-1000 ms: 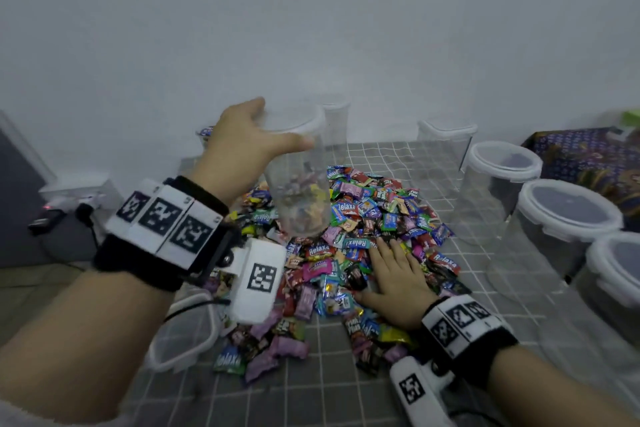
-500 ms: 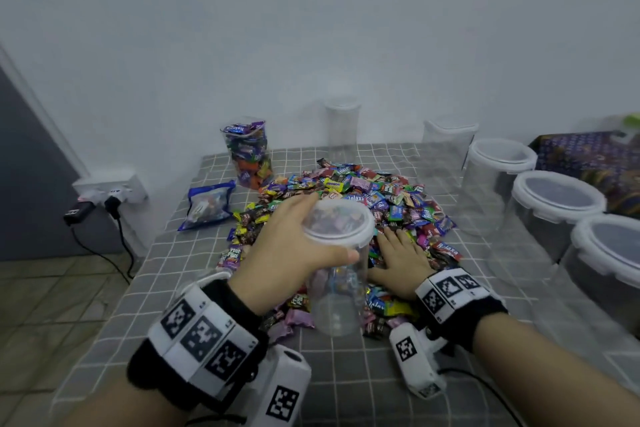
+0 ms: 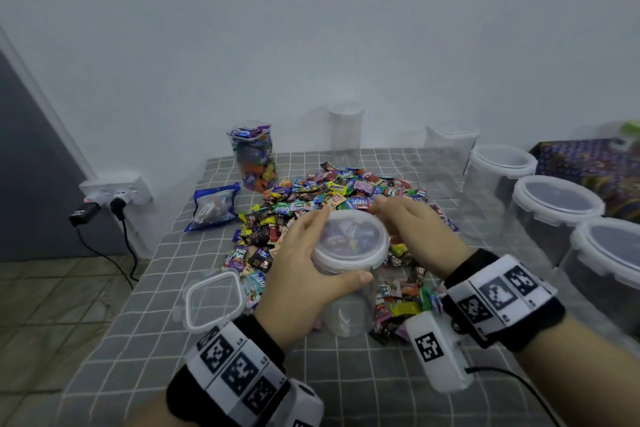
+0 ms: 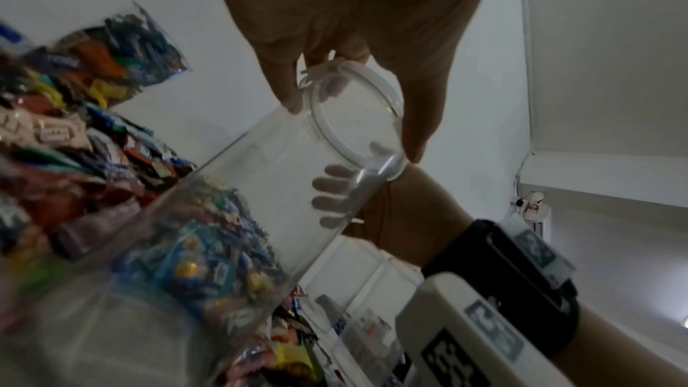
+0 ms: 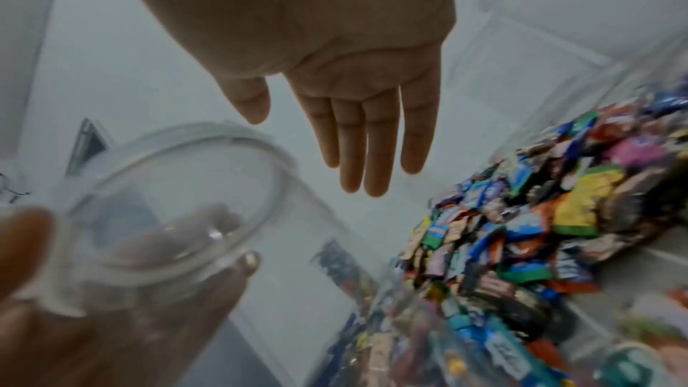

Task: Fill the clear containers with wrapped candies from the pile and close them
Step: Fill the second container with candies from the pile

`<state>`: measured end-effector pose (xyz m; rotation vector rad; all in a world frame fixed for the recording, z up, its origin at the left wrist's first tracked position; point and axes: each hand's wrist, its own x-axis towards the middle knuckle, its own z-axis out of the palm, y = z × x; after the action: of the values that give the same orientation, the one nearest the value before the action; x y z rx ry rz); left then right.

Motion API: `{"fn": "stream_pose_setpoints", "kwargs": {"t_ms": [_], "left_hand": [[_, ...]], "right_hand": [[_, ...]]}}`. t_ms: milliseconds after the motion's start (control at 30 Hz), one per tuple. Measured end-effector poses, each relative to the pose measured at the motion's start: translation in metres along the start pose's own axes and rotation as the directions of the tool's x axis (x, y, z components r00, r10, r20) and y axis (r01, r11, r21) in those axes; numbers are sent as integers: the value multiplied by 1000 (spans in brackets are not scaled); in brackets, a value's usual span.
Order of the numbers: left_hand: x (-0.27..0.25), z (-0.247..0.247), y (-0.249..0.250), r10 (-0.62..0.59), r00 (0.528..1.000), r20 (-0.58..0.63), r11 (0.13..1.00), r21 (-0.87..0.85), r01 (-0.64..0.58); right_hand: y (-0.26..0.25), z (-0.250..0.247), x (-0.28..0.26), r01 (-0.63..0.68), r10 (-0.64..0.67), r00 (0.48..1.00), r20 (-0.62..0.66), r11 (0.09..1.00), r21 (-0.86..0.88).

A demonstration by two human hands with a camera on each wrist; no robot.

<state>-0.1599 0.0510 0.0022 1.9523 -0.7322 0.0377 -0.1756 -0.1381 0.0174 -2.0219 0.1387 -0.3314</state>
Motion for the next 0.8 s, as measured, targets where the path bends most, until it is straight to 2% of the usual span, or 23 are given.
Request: {"fn": "stream_pose_setpoints", "kwargs": {"t_ms": [100,167,300,433,533,667,800], "left_hand": [[-1,6,-2,2,1000,15,998,-56,-1],[-1,5,-3,1,999,32,997,-79,1],[1,1,-13,-91,996,5,980,-178,90],[3,-3,-19,-217,976,-13,916,-349,199],[4,-6,-14,-290,957,24,858,-437,270],[13,-8,-11,-389,918,83,803,-457,382],[21,-10,-11,-466,852,239,687,-509,518]], "right_hand": [[-13,3,-4,72,-52,990,134,986,-150],[-14,3,-3,66,-34,987,157,976,-207],[-11,1,1,-30,47,994,96,986,-166],[-7,2,-1,-105,108,994,11,981,-162],[-6,4,-3,-139,138,990,-17,981,-133],[-4,6,-5,-187,187,982,11,982,-11],[-6,5,-6,-171,171,985,10,985,-38]]}}
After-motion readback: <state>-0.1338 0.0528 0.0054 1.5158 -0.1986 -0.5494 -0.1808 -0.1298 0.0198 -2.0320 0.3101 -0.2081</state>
